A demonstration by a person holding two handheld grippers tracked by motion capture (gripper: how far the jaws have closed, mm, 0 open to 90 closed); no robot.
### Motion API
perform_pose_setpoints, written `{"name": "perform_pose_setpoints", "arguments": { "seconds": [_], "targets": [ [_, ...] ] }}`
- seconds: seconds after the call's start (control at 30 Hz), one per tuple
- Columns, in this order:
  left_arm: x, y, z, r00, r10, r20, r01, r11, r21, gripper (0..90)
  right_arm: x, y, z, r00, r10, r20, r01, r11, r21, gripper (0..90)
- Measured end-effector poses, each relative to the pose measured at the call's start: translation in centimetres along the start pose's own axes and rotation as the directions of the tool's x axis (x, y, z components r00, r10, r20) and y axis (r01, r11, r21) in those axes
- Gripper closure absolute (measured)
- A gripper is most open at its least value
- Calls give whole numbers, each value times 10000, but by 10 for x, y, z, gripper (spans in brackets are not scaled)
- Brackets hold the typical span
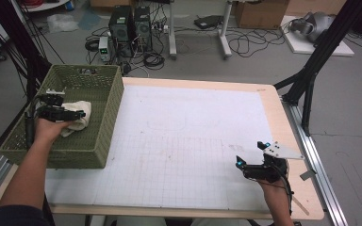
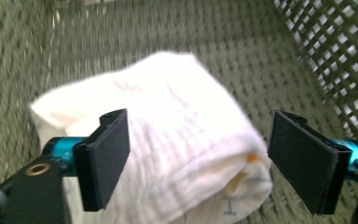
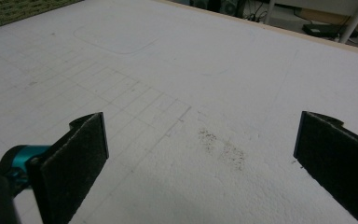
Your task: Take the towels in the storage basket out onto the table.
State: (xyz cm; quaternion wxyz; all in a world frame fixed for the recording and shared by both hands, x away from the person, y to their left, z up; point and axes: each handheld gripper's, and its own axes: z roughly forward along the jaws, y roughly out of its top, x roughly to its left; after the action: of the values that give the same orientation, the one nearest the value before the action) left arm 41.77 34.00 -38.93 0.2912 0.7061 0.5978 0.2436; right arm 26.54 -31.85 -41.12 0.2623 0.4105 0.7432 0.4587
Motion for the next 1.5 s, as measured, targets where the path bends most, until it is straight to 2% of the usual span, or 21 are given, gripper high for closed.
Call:
{"name": "perform_pose_setpoints", "arguments": {
  "seconds": [0.17, 0.3, 0.47, 0.57, 0.6, 0.63, 0.67, 0.7, 0.73, 0.77, 0.8, 0.87, 0.93, 1.0, 1.1, 1.13, 1.2, 1.23, 1.33, 1.43, 1.5],
  "targets": [
    [-2, -1, 8, 10000, 11, -21, -10, 9987, 516, 217, 2, 1, 2, 9999, -117, -21, 117, 9999, -18, 19],
    [1, -4, 19, 9988, -365, -315, 397, 9934, 1076, 205, 4, 1, 2, 9999, -114, -44, 114, 9999, 48, 19],
    [2, -8, 26, 9979, -610, -238, 638, 9872, 1463, 211, 5, 1, 3, 9999, -99, -32, 99, 9999, 28, 19],
    [1, -9, 27, 9969, -766, -149, 781, 9828, 1672, 245, 5, 1, 4, 9998, -157, -81, 158, 9999, 45, 19],
    [1, -9, 26, 9967, -808, -34, 803, 9828, 1662, 274, 6, 1, 4, 9999, -128, -77, 129, 9999, 62, 19],
    [1, -9, 25, 9971, -756, 109, 727, 9829, 1689, 416, 6, 2, 4, 9998, -149, -89, 149, 9999, 34, 19],
    [1, -9, 25, 9973, -681, 272, 626, 9838, 1679, 487, 6, 2, 4, 9998, -160, -95, 160, 9999, 36, 19],
    [0, -9, 24, 9977, -596, 311, 537, 9849, 1648, 543, 6, 2, 4, 9999, -142, -96, 142, 9999, 40, 20],
    [0, -9, 23, 9981, -516, 322, 456, 9852, 1650, 543, 6, 2, 4, 9999, -142, -96, 142, 9999, 40, 20],
    [0, -9, 22, 9984, -427, 382, 359, 9861, 1624, 594, 6, 2, 3, 9998, -157, -87, 157, 9999, 20, 19],
    [0, -8, 20, 9988, -307, 373, 239, 9852, 1697, 685, 6, 3, 3, 9999, -116, -80, 116, 9999, -11, 19],
    [1, -7, 18, 9991, -272, 334, 215, 9868, 1604, 747, 6, 3, 2, 9999, -96, -80, 96, 10000, 3, 19],
    [1, -4, 12, 9993, -330, 146, 309, 9915, 1264, 764, 5, 3, 2, 9999, -93, -59, 93, 10000, -32, 20],
    [2, -3, 10, 9993, -331, 155, 311, 9929, 1144, 768, 5, 3, 1, 10000, -85, -47, 85, 10000, -35, 20],
    [3, -1, 3, 9987, -485, 178, 475, 9975, 524, 770, 5, 3, 1, 10000, -10, -33, 10, 10000, -41, 20],
    [4, 0, 0, 9981, -598, 170, 595, 9980, 195, 770, 4, 3, 0, 10000, -64, -32, 64, 10000, -69, 20],
    [7, 1, -6, 9945, -998, 314, 1011, 9940, -429, 770, 4, 3, -1, 10000, -8, 7, 8, 9999, -107, 20],
    [7, 1, -9, 9947, -985, 300, 1002, 9929, -634, 770, 4, 3, -1, 10000, 13, 18, -13, 9999, -121, 20],
    [8, 3, -19, 9936, -1013, 494, 1076, 9832, -1472, 771, 3, 2, -3, 9999, 98, -22, -98, 9998, -160, 19],
    [7, 5, -30, 9921, -1047, 686, 1181, 9648, -2349, 771, 2, 3, -3, 9999, 94, -86, -96, 9996, -253, 20],
    [5, 6, -37, 9934, -884, 738, 1059, 9529, -2841, 771, 3, 3, -3, 9999, 112, -87, -115, 9994, -312, 19]
  ]
}}
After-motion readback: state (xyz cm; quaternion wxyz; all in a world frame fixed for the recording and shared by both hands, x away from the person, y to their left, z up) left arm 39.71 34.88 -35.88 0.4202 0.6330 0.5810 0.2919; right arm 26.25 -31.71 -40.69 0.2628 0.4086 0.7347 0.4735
